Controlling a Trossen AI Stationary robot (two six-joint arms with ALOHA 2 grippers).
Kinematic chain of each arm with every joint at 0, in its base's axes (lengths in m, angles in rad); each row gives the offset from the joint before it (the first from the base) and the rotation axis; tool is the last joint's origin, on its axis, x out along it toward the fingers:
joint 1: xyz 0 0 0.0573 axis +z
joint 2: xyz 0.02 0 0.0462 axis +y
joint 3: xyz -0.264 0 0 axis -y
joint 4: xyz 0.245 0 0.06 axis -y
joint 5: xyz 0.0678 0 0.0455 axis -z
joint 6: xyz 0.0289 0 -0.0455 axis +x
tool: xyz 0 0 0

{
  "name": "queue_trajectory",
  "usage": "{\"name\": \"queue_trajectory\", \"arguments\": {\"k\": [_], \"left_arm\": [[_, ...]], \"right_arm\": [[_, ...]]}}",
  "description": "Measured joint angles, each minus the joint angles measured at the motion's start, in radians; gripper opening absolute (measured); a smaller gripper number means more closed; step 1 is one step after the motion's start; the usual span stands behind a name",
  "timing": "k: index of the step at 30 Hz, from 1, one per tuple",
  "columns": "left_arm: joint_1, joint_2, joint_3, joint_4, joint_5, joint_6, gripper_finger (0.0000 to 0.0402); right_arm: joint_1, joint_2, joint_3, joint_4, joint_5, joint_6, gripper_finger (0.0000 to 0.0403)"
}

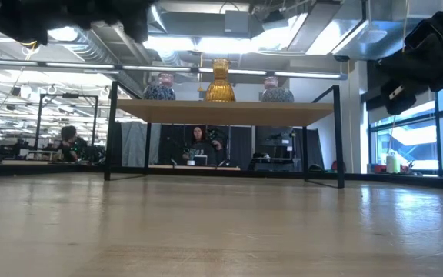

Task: Pick & Place candle stick holders
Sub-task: Return to Home Position

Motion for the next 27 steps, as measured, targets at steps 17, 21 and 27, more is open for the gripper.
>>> {"name": "queue_trajectory", "arguments": {"k": [17,21,27], "left_arm": [[0.134,-0.307,-0.277,0.093,0.045,-0.086,0.0002],[0.12,-0.404,-0.334,0.077,0.076,-0.085,0.0002],[0.09,-0.525,-0.36,-0.06,0.089,-0.081,0.0002]], "right_arm": [[0.0,0.0,0.0,0.0,0.0,0.0,0.0005],[0.0,0.0,0.0,0.0,0.0,0.0,0.0005],[0.0,0.0,0.0,0.001,0.002,0.0,0.0005]]}}
